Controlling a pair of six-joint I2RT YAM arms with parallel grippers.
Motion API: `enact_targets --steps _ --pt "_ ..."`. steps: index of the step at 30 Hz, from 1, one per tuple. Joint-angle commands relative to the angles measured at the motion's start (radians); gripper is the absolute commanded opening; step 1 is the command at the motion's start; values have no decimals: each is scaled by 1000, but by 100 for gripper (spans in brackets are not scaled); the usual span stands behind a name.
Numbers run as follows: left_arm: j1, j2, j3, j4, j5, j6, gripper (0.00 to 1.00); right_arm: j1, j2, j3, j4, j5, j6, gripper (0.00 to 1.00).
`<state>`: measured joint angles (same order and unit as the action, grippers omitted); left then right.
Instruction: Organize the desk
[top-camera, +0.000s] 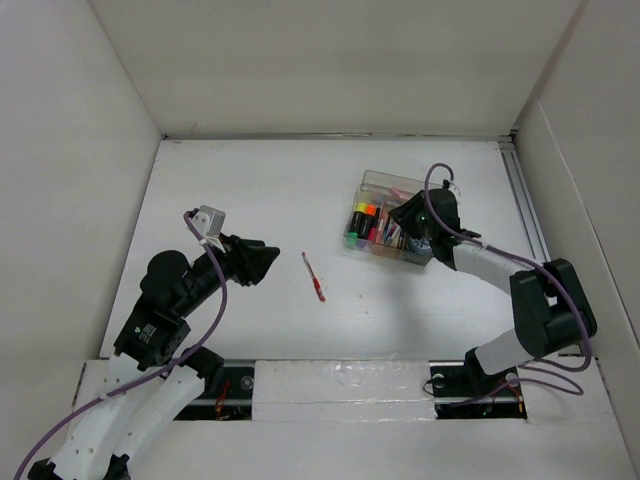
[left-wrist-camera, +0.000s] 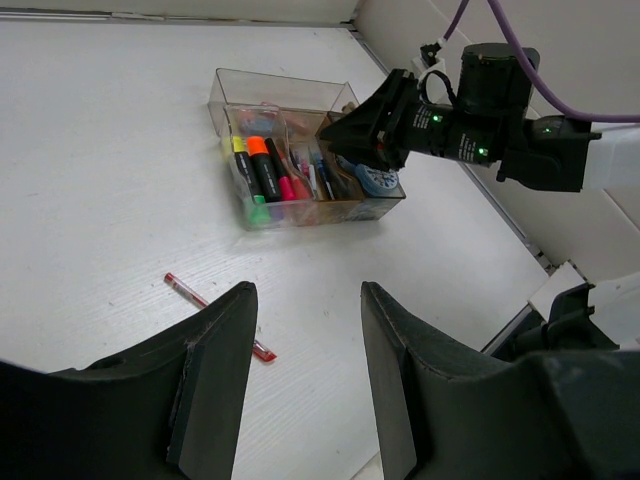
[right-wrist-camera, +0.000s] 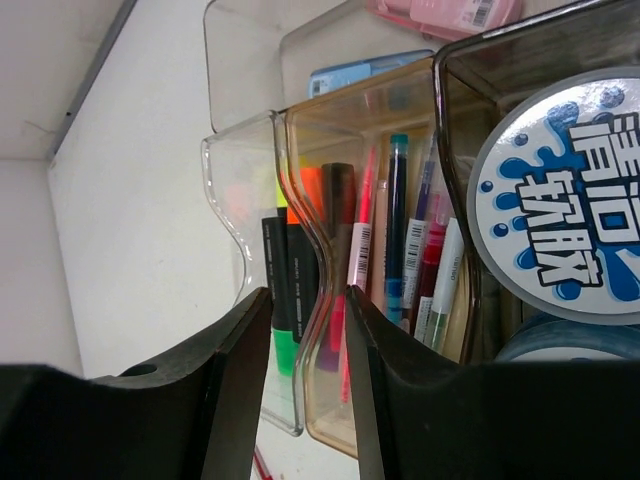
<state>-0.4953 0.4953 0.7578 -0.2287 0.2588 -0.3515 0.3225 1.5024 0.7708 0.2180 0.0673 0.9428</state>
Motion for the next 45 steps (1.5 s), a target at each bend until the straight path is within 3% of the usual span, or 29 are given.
enact_targets --steps 1,9,10,11,14,18,19,21,22,23,26,33,40,43,44,45 --pt "3 5 14 42 10 11 43 9 -36 -2 50 26 7 41" --pt "3 3 14 43 11 11 42 61 -103 -36 50 49 22 37" --pt "3 3 15 43 10 11 42 72 -128 -44 49 55 25 34" --pt "3 3 14 42 10 11 42 85 -139 -47 47 61 25 20" --pt "3 6 14 40 11 13 42 174 -166 -54 47 65 14 0" --pt "3 -1 14 40 11 9 42 380 -114 -32 41 161 -19 1" --pt "3 -4 12 40 11 9 42 456 -91 -15 9 202 -39 5" --pt "3 -6 12 43 10 9 42 562 11 76 -70 285 -65 38" --pt "3 -6 12 43 10 9 42 593 12 76 -71 308 -79 38" --pt "3 -6 12 43 11 9 42 645 68 123 -104 357 -105 52" --pt "3 -6 14 40 8 9 42 699 155 192 -152 407 -130 65" --pt "3 -9 15 40 10 11 43 776 346 332 -267 437 -187 65" --pt "3 -12 14 40 7 9 43 796 453 409 -402 583 -138 61" --pt "3 -14 14 40 10 9 42 805 470 412 -411 575 -141 42" --pt "3 -15 12 43 10 9 43 805 473 413 -411 568 -144 30" --pt "3 -15 14 42 8 9 43 805 485 415 -417 559 -150 25"
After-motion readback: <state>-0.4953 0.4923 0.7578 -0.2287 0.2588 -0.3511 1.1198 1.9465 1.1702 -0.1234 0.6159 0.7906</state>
